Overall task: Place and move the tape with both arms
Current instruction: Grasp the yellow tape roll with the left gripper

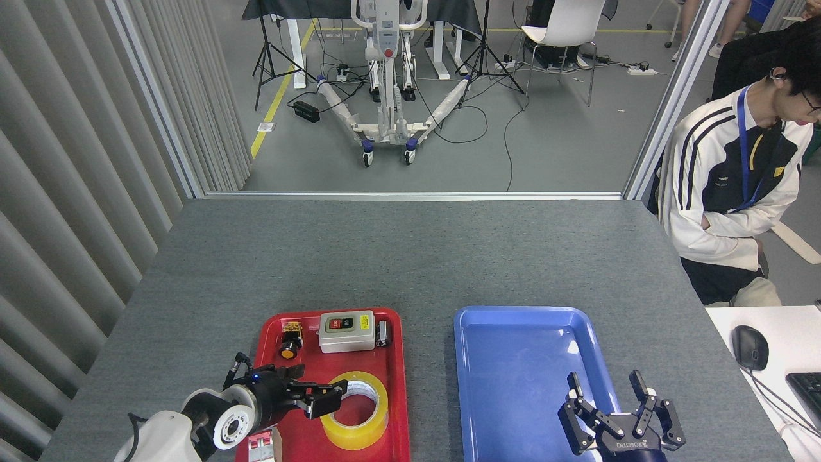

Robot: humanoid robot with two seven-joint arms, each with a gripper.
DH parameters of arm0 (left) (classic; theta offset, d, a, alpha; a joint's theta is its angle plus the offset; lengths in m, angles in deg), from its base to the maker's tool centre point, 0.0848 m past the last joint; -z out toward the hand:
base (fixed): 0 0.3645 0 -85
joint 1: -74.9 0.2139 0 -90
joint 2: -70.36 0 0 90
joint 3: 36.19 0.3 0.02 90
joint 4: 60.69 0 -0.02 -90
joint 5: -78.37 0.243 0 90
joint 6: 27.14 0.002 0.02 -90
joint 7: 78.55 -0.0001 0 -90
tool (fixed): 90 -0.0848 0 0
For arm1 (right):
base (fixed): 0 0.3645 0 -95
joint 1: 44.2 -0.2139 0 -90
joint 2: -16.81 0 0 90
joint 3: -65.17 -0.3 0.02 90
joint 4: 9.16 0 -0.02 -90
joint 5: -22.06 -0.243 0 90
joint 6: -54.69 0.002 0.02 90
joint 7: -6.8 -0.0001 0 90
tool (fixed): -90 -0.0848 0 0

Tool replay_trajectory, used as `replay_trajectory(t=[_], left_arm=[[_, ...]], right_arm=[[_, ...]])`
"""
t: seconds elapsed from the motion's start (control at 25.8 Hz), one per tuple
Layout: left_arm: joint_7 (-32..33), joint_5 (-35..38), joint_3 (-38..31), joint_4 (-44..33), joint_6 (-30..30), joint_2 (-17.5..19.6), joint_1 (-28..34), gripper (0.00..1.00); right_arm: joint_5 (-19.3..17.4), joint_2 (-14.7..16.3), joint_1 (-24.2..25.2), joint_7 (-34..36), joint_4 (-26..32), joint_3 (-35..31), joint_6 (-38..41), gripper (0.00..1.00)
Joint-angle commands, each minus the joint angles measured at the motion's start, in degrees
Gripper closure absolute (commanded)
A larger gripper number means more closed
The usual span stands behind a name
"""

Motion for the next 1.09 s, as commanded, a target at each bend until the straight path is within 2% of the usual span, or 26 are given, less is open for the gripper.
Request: replay_trajectory(t=[0.0, 0.35, 0.54, 0.7, 0.85, 0.93, 1.05], left_arm=[[0.41, -0.7, 2.09, 2.68, 0.05, 0.76, -1.37, 0.03], [2.51, -0.7, 4.81, 3.64, -0.39, 1.81, -2.86, 0.09], [5.41, -0.7, 5.6, 4.7, -0.39, 1.81, -4.18, 0.16], [5.59, -0.7, 7.97, 5.31, -0.39, 1.81, -5.32, 0.17], [6.21, -0.7, 9.73, 5.31, -0.74, 1.81, -5.85, 0.24], [7.0, -0.7, 10.26, 5.14, -1.27, 1.9, -6.03, 0.3], [7.61, -0.61, 10.52, 5.31, -1.44, 1.81, -6.47, 0.33]], right_arm=[[0.01, -0.13, 0.0, -0.07, -0.05, 0.04, -0.02, 0.0], [0.63, -0.48, 0.0, -0.07, -0.49, 0.04, -0.02, 0.0], [0.71, -0.57, 0.0, 0.02, -0.49, 0.13, -0.11, 0.0], [0.71, -0.65, 0.0, 0.02, -0.49, 0.13, -0.11, 0.0], [0.71, -0.65, 0.0, 0.02, -0.49, 0.13, -0.11, 0.0], [0.71, -0.65, 0.0, 0.02, -0.49, 0.13, -0.11, 0.0], [0.71, -0.65, 0.0, -0.07, -0.49, 0.13, -0.11, 0.0]])
